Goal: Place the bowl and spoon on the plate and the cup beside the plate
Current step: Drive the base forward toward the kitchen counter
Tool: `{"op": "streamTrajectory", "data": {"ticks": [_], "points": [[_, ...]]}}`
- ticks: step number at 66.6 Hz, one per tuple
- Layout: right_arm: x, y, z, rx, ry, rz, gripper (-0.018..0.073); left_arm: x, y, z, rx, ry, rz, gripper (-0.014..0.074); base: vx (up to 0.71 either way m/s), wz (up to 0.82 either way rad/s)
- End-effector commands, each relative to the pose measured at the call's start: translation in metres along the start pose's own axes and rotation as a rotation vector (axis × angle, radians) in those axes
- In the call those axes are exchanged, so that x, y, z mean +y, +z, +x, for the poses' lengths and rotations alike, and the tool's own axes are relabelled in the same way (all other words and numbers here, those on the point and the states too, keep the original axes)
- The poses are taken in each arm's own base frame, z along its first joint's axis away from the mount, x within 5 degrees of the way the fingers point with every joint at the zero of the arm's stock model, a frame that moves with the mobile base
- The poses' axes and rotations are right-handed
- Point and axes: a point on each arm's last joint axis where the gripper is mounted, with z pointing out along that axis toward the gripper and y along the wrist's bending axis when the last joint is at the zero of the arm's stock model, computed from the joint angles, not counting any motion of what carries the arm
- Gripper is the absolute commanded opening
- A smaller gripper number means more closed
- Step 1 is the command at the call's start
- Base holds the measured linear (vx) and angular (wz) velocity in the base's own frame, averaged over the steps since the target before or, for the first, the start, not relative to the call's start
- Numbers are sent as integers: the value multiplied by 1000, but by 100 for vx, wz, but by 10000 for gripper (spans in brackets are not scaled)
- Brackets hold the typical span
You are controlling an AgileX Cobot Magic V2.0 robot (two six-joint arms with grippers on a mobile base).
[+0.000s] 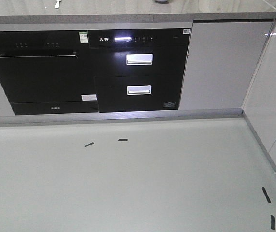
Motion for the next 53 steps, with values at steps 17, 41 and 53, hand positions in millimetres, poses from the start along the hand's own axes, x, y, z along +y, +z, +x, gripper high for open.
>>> {"op": "streamTrajectory", "data": {"ticks": [17,41,53], "points": [[-1,-1,-2,-66,-8,23,-5,1,0,2,-63,-17,-3,-6,3,2],[-1,-1,-2,-66,-8,23,-5,1,0,2,-63,-17,-3,-6,4,2],[-1,-1,-2,-66,-8,23,-5,1,0,2,-63,-17,-3,-6,6,3]]}}
